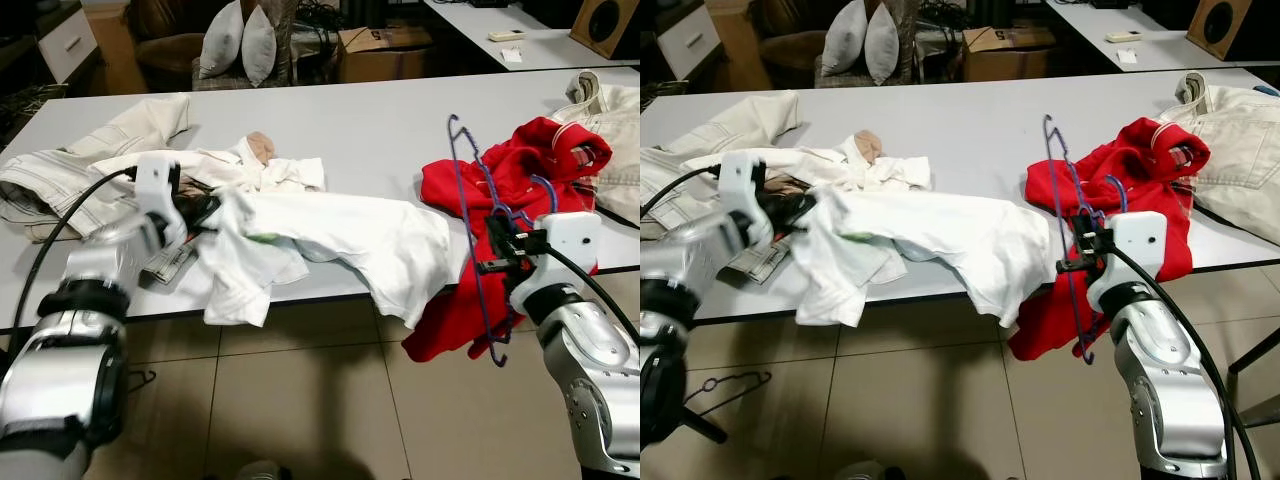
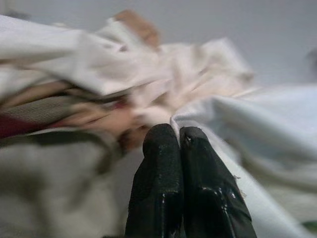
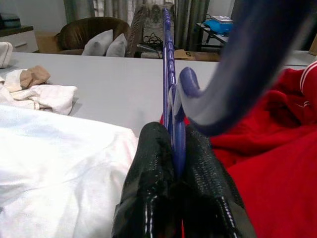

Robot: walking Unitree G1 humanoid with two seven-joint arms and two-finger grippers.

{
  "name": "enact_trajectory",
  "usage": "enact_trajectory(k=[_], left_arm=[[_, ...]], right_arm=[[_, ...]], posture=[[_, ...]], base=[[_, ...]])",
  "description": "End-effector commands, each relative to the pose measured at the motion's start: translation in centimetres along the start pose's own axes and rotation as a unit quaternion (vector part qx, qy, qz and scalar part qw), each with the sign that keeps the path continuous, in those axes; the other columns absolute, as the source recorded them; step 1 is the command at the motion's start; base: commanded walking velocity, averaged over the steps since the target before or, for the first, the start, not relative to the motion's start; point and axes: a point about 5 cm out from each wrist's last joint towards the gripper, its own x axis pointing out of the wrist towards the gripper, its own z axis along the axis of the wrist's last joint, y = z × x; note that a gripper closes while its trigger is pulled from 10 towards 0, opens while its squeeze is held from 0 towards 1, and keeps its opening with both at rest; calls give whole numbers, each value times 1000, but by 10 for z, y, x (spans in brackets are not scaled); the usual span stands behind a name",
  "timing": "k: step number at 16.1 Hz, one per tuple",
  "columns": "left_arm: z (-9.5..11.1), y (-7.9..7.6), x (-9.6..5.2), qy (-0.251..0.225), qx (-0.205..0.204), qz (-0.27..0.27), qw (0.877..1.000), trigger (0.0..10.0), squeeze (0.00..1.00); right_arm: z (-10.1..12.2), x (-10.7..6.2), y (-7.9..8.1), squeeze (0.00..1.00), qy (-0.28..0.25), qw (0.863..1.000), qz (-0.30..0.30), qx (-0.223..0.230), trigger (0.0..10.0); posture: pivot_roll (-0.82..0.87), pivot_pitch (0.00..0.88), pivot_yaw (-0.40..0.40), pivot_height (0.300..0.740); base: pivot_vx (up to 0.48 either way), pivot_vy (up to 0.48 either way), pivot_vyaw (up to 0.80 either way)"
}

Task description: Hang hanger

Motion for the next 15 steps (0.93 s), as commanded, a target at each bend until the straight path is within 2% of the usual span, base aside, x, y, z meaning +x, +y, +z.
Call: enact_trajectory(k=[1, 2, 3, 4, 6, 8, 9, 11, 12, 13, 14, 15], left_arm=[[11, 10, -3, -15, 55, 49, 997, 4196, 0], [24, 14, -4, -39, 74, 84, 993, 10000, 0], [29, 15, -4, -50, 75, 93, 991, 10000, 0], [43, 12, -3, -82, 80, 83, 990, 10000, 1000], [62, -2, 1, -113, 116, 34, 986, 10000, 1000], [66, -7, 3, -120, 127, 18, 984, 10000, 1000], [68, -8, 4, -118, 136, 19, 984, 10000, 1000], [67, -3, 5, -92, 190, 64, 975, 10000, 1000], [70, -10, 8, -105, 182, 36, 977, 10000, 1000], [71, -26, 12, -120, 178, -27, 976, 10000, 1000], [68, -60, 19, -133, 176, -148, 964, 10000, 1000], [62, -77, 23, -128, 181, -201, 954, 10000, 1000]], right_arm=[[5, 2, 1, 0, -9, 1000, 4, -1, 10000], [5, 2, 1, 0, -10, 1000, 4, -2, 10000], [5, 2, 0, 0, -10, 1000, 4, -2, 10000], [6, 2, -1, 0, -11, 1000, 2, -3, 10000], [5, -3, -7, 0, -7, 1000, -15, -5, 10000], [4, -5, -10, 0, -2, 1000, -22, -7, 10000], [3, -6, -11, 0, -1, 1000, -24, -9, 10000], [3, -11, -18, 0, 1, 999, -33, -16, 10000], [4, -13, -22, 0, 2, 999, -36, -18, 10000], [3, -16, -26, 0, 4, 999, -41, -21, 10000], [2, -21, -35, 0, 13, 999, -42, -28, 10000], [1, -24, -38, 0, 20, 999, -38, -32, 10000]], posture=[[-39, 0, 38, 740], [-42, 0, 38, 740], [-42, 0, 38, 740], [-49, 0, 43, 740], [-62, 0, 51, 740], [-68, 0, 54, 740], [-71, 0, 56, 740], [-79, 0, 62, 740], [-77, 0, 58, 740], [-76, 0, 57, 740], [-83, 0, 61, 740], [-84, 0, 63, 740]], base=[[0, 0, 0], [0, 0, 0], [0, 0, 0], [0, 0, 0], [0, 0, 0], [0, 0, 0], [0, 0, 0], [0, 0, 0], [0, 0, 0], [0, 0, 0], [0, 0, 0], [0, 0, 0]])
